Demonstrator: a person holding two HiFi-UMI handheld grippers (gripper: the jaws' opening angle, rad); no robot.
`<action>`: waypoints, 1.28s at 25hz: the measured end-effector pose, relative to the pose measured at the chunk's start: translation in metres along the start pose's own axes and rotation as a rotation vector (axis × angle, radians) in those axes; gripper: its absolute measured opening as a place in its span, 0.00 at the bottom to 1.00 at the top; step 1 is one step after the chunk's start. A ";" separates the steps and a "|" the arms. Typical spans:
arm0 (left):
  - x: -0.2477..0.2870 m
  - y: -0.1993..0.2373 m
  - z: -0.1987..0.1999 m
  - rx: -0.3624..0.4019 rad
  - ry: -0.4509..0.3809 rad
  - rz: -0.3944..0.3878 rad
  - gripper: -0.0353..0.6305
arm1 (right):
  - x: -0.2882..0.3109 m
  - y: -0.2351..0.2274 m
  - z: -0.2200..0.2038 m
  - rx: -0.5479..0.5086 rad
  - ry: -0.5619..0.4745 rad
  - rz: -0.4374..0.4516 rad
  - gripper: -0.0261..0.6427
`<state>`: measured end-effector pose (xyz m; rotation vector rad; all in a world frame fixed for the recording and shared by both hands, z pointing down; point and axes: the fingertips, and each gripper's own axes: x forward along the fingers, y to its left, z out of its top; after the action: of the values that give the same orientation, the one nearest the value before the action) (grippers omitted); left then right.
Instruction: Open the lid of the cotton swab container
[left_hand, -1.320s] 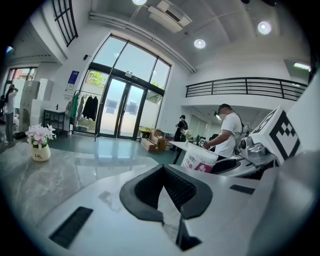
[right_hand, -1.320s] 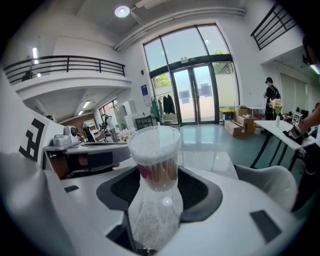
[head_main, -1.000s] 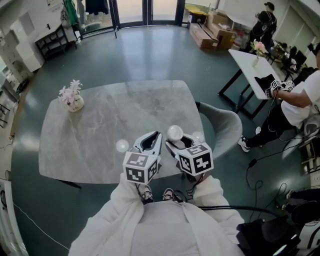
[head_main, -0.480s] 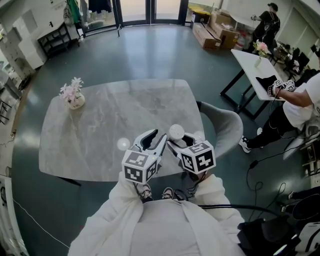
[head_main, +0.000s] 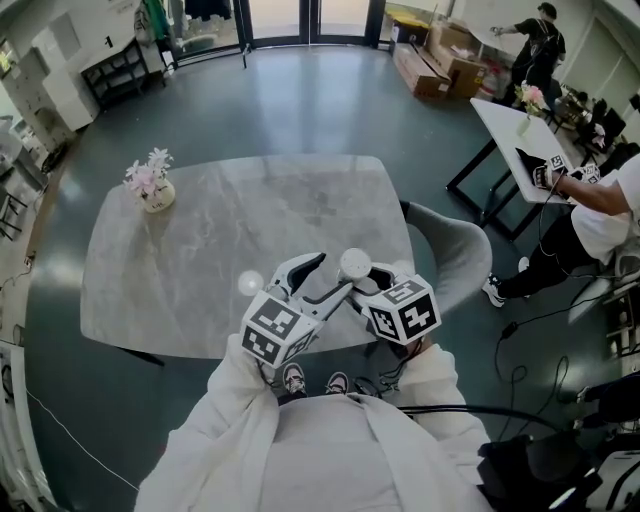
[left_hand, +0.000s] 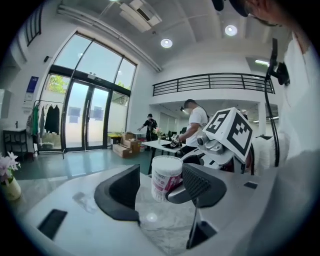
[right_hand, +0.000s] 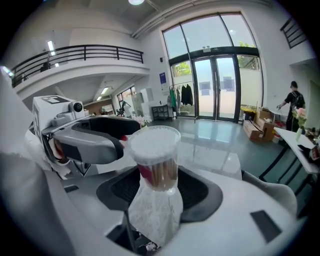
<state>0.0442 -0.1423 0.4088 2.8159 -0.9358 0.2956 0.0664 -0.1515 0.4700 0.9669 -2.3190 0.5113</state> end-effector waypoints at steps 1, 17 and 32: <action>0.000 -0.001 0.001 0.013 0.004 -0.014 0.43 | 0.001 0.002 0.000 -0.012 0.008 0.007 0.47; 0.000 -0.008 0.002 0.049 0.025 -0.101 0.43 | 0.003 0.032 0.003 -0.108 0.043 0.108 0.47; 0.005 -0.008 -0.005 0.000 0.066 -0.115 0.41 | 0.003 0.028 -0.003 -0.130 0.033 0.094 0.47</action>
<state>0.0529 -0.1379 0.4139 2.8275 -0.7574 0.3711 0.0450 -0.1335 0.4707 0.7855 -2.3448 0.4047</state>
